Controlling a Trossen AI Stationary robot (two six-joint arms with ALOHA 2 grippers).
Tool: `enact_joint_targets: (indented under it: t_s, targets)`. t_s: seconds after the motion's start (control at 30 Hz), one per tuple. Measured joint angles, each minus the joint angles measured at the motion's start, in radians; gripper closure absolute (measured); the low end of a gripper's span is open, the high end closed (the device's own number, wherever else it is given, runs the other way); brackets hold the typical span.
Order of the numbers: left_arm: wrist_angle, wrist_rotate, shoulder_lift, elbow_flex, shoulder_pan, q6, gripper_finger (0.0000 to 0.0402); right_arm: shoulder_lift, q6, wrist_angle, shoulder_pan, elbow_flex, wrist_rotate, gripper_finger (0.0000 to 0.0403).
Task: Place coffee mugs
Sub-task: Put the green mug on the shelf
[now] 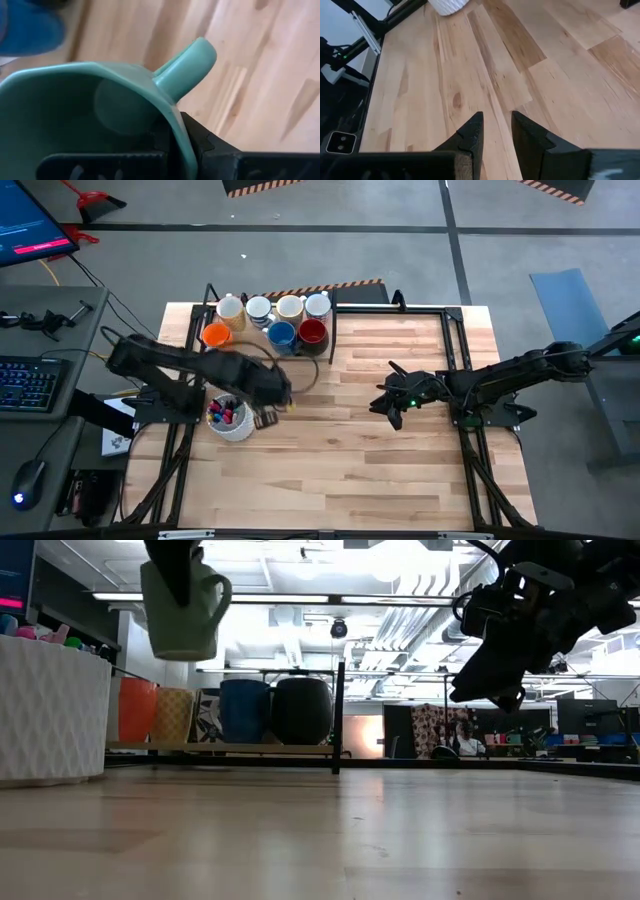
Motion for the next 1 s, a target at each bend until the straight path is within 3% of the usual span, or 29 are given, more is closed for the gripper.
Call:
enact_joint_targets:
  t_s: [0.33, 0.63, 1.0]
  targets:
    - [-0.127, 0.005, -0.058, -0.002, 0.204, 0.165, 0.0394, 0.0, 0.018, 0.024, 0.0, 0.0, 0.0, 0.0322]
    - [-0.026, 0.08, -0.057, -0.156, 0.389, 0.314, 0.0394, 0.0, 0.045, 0.025, 0.0, 0.0, -0.01, 0.0322]
    - [0.155, 0.103, -0.061, -0.321, 0.509, 0.412, 0.0394, 0.0, 0.045, 0.025, 0.0, 0.0, -0.018, 0.0322]
